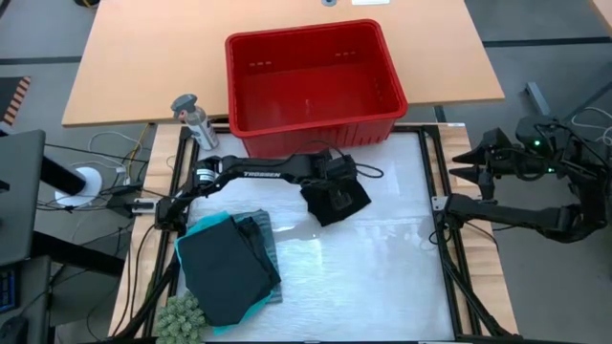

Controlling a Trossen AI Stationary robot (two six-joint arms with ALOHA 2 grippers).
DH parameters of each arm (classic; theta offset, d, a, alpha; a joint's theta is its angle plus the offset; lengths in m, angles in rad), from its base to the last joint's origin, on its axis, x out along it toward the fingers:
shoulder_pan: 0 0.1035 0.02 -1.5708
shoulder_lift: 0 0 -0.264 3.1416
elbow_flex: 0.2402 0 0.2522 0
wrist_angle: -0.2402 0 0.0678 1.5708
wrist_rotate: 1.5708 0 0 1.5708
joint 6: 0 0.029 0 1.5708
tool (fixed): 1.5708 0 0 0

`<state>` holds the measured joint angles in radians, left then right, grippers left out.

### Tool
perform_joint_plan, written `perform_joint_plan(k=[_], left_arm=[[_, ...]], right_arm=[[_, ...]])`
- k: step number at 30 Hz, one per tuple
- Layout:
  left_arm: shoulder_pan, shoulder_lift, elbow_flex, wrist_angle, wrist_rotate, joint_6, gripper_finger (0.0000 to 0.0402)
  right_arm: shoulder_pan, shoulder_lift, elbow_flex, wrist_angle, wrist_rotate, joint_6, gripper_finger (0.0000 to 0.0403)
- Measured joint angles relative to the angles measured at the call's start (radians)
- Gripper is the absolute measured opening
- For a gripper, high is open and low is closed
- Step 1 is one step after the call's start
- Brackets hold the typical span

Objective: Fold Laundry from Bin
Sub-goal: Fold the black boxer from the red organizer bin

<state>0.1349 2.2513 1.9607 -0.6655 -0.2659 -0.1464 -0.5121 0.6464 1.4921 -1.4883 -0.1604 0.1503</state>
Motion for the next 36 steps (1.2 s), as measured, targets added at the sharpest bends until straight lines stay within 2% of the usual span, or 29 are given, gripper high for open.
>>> perform_joint_plan(k=[4, 7, 10, 13, 17, 22, 25, 28, 33, 36], left_arm=[[0.013, -0.002, 0.033, 0.01, -0.005, 0.018, 0.0], [0.032, 0.005, 0.032, -0.019, 0.097, 0.011, 0.0], [0.038, 0.01, 0.03, -0.076, 0.152, 0.003, 0.0006], [0.035, 0.01, 0.031, -0.084, 0.197, 0.069, 0.0032], [0.036, 0.01, 0.031, -0.081, 0.262, 0.087, 0.0094], [0.041, 0.03, 0.03, -0.084, 0.203, 0.066, 0.018], [0.045, 0.041, 0.032, -0.074, 0.16, 0.013, 0.0211], [0.048, 0.054, 0.03, -0.133, 0.148, -0.028, 0.0216], [0.046, 0.076, 0.029, -0.132, 0.175, -0.077, 0.0209], [0.037, 0.076, 0.03, -0.13, 0.138, -0.091, 0.0205]], right_arm=[[0.0, 0.0, 0.0, 0.0, 0.0, 0.0, 0.0225], [0.0, 0.0, 0.0, -0.005, 0.0, 0.003, 0.0225], [0.0, 0.0, 0.0, -0.024, 0.0, 0.008, 0.0225], [0.0, 0.0, 0.0, -0.029, 0.0, 0.008, 0.0225], [0.0, 0.0, 0.0, -0.034, 0.0, 0.003, 0.0225], [0.0, 0.0, 0.0, -0.063, 0.0, 0.003, 0.0225], [0.0, -0.001, 0.0, -0.077, 0.0, 0.007, 0.0225], [0.0, -0.001, 0.0, -0.078, 0.0, 0.007, 0.0225], [0.0, -0.001, 0.0, -0.078, 0.0, 0.007, 0.0225], [0.0, -0.001, 0.0, -0.078, 0.0, 0.008, 0.0225]])
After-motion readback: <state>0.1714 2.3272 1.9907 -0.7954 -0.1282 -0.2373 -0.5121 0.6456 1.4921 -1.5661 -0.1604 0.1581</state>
